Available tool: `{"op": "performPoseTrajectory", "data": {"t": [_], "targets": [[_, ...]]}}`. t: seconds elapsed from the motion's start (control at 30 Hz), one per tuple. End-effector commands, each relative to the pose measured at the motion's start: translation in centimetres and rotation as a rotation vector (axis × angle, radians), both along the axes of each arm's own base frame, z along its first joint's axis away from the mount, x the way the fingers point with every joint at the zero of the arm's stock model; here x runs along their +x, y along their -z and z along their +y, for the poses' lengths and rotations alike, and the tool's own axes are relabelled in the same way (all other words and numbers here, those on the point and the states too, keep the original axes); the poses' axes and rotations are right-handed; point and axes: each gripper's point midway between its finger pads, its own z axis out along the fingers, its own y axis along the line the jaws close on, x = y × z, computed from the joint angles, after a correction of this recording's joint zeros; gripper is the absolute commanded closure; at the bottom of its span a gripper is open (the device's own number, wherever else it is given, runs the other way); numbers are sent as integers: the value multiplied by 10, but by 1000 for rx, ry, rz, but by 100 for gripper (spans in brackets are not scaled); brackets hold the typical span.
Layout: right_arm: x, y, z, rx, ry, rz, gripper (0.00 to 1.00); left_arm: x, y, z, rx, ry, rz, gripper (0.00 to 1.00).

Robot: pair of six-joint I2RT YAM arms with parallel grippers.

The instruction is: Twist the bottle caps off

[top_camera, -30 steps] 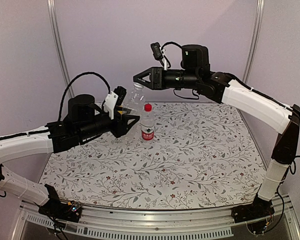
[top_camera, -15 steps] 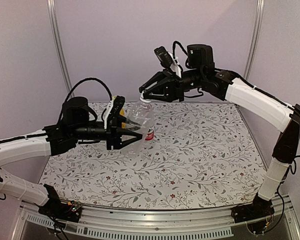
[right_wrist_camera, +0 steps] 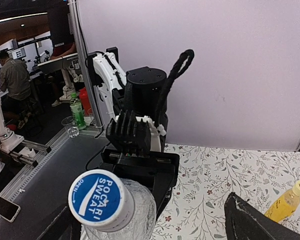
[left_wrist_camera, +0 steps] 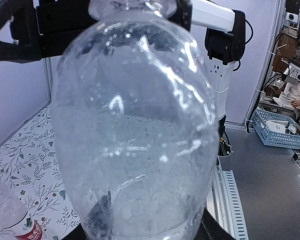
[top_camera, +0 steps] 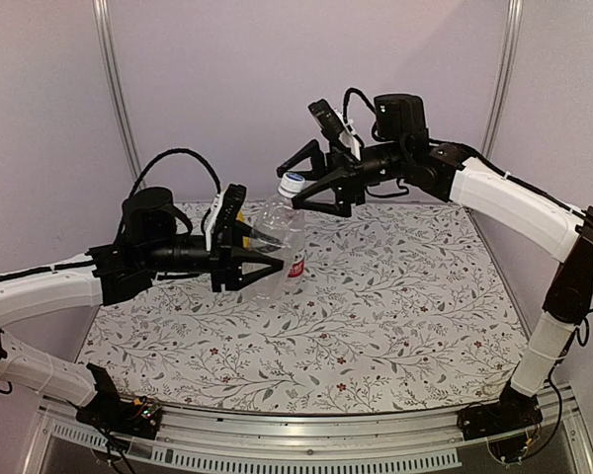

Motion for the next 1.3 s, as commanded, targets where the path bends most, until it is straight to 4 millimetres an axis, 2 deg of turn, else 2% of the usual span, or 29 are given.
{"op": "performPoseTrajectory", "data": {"t": [0.0,0.1,0.3,0.47,0.63,0.9,1.13,1.27], "targets": [[6,-20,-12,46,135,-27,1,23,-9,0,3,-120,-44,52],[11,-38,-20,77,227,-22,1,41,-7,5,22,-227,-40,52],[50,-63,-28,124,493,113,3,68,-7,19,43,-415,-41,52],[79,-67,-29,142,663,216,5,86,-5,31,69,-544,-44,52],[95,-59,-16,128,741,274,6,93,-2,37,89,-610,-50,52],[93,-43,14,91,732,320,11,99,3,41,128,-682,-67,52],[87,-24,37,40,685,332,24,100,3,41,135,-694,-74,52],[85,-17,42,24,663,343,33,99,3,40,142,-691,-81,53]]}}
